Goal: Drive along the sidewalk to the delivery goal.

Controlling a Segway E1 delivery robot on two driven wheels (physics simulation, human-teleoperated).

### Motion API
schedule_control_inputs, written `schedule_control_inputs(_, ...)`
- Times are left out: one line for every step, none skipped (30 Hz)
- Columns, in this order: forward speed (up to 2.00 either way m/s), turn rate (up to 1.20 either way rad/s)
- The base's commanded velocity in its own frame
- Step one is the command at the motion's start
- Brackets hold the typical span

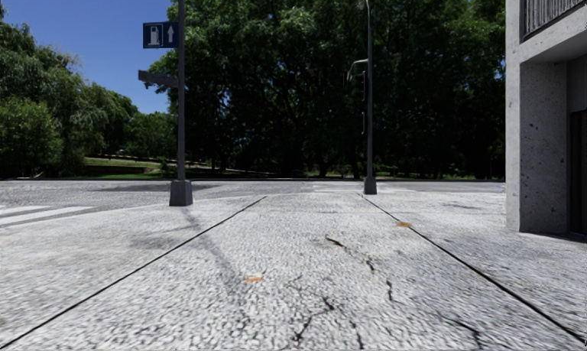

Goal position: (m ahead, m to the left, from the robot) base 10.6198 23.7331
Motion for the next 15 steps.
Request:
schedule_control_inputs(2.00, 0.55)
schedule_control_inputs(2.00, 0.55)
schedule_control_inputs(2.00, 0.55)
schedule_control_inputs(2.00, 0.55)
schedule_control_inputs(2.00, 0.55)
schedule_control_inputs(2.00, 0.55)
schedule_control_inputs(2.00, 0.55)
schedule_control_inputs(2.00, 0.55)
schedule_control_inputs(2.00, 0.55)
schedule_control_inputs(2.00, 0.55)
schedule_control_inputs(2.00, 0.55)
schedule_control_inputs(2.00, 0.55)
schedule_control_inputs(2.00, 0.55)
schedule_control_inputs(2.00, 0.55)
schedule_control_inputs(2.00, 0.55)
